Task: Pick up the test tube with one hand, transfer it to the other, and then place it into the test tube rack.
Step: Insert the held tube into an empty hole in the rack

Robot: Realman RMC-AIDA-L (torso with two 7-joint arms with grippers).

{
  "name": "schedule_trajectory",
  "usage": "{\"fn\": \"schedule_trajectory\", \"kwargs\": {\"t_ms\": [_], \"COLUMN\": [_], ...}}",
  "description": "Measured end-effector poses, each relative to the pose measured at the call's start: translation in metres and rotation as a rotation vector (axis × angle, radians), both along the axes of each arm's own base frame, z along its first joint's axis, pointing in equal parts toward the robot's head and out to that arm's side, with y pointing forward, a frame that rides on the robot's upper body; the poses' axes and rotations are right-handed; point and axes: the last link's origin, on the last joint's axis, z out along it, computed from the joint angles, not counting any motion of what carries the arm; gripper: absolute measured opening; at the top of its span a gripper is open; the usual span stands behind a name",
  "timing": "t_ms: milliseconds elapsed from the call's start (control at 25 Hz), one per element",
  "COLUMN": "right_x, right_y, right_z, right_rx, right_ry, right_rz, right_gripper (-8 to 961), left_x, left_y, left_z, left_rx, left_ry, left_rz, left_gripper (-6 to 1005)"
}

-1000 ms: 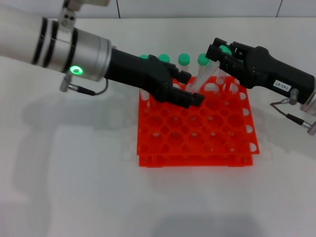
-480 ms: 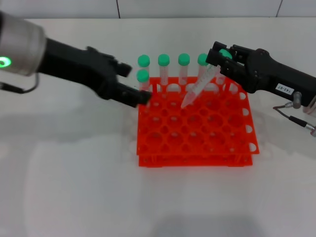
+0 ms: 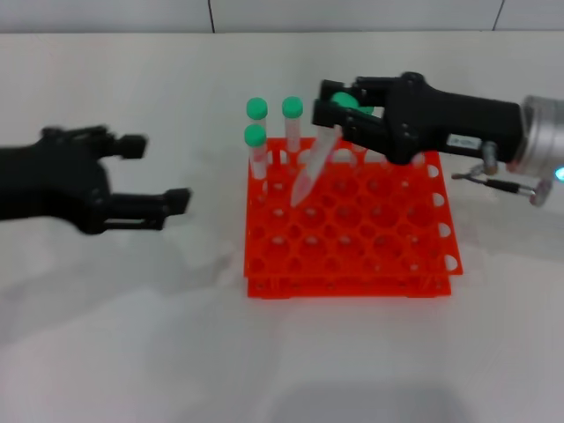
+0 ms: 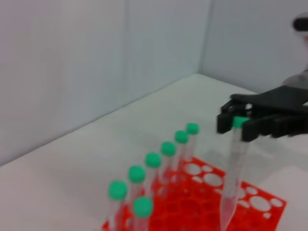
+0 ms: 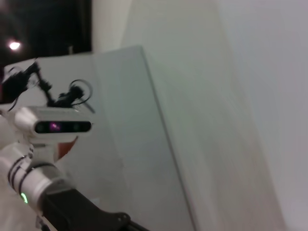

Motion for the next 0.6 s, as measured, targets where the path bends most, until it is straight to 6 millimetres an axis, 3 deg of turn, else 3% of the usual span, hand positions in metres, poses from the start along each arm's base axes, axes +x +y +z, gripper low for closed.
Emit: {"fn": "schedule_trajectory", "kwargs": {"t_ms": [280,600], "right_x": [-0.031,-0.04], "right_y": [0.019,0.033], "right_z": [-0.011,-0.018], "right_rx": [-0.02,0.028], "right_ry": [-0.117,-0.21], "right_rz": [0.081,0.095], "right_gripper": [264,264], "left_x": [-0.039,-0.065], "left_y": [-0.015,-0.015], "left_z": [-0.007,-0.019], "left_rx": [0.045,0.047], "left_ry": [-0.019,-0.072], "left_rz": [0.091,0.128], "left_gripper": [895,894]}}
